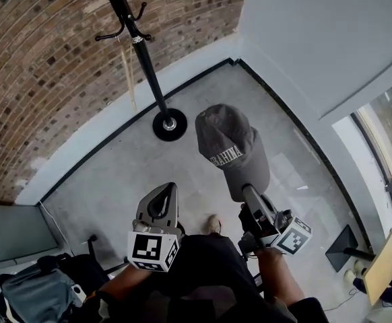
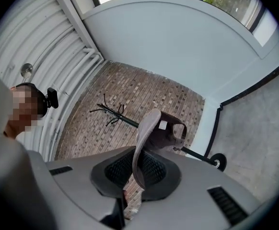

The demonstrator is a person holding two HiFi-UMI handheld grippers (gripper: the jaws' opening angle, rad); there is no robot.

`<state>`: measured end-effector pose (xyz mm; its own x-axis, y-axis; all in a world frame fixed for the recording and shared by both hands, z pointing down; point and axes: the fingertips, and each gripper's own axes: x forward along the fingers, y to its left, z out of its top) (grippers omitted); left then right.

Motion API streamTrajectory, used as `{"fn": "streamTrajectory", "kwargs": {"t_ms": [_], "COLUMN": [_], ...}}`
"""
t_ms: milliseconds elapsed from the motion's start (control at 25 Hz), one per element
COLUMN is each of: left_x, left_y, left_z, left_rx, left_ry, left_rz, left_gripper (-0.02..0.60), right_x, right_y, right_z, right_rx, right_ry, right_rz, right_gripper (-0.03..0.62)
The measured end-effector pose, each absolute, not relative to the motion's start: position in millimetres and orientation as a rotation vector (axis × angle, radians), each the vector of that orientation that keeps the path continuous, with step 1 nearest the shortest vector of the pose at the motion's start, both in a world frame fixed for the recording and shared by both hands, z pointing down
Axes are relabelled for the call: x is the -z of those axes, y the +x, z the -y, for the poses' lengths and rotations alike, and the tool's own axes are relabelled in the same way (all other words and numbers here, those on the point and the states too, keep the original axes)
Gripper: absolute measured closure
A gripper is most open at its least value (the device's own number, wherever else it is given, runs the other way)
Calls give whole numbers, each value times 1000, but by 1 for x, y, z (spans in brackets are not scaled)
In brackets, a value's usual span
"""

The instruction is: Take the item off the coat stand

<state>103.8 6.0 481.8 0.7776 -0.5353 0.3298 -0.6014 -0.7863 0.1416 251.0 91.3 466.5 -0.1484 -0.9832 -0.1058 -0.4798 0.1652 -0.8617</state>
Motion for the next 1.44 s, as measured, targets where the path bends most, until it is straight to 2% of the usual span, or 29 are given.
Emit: {"fn": "streamTrajectory", "kwargs": {"t_ms": [480,1440], "left_x": [-486,-486], "left_y": [136,127], "left_z": [-76,-89], "left_rx": [-391,-330], "left_ry": [2738,2705], "left_rz": [955,1047], "left_gripper": [556,556], "right_x": [-474,-477], "right_y": [292,282], "right_z": [-163,-178], "right_rx": [859,885], "right_ry": [-1416,-1394], "right_rz": [-1754,-1826], "right_gripper": [563,563]}}
